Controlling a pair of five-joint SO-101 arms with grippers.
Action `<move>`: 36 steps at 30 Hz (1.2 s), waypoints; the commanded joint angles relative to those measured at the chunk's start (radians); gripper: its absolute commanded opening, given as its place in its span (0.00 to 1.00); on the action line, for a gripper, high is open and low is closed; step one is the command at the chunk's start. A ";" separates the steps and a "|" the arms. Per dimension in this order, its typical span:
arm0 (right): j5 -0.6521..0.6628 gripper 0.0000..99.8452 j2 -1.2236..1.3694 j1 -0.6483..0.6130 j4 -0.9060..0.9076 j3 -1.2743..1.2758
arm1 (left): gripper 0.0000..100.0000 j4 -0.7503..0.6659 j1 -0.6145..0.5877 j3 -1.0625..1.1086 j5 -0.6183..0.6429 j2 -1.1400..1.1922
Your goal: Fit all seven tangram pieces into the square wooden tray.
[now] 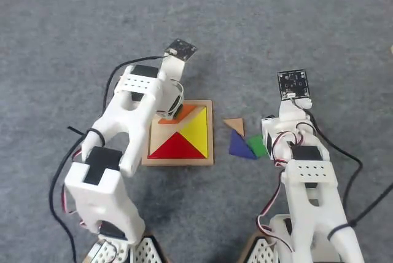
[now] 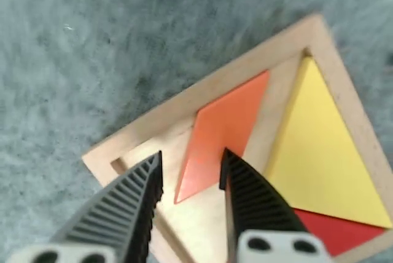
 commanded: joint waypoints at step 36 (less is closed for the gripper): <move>0.015 0.25 -0.033 0.002 -0.022 -0.003 | 0.16 0.020 -0.137 0.008 -0.057 -0.107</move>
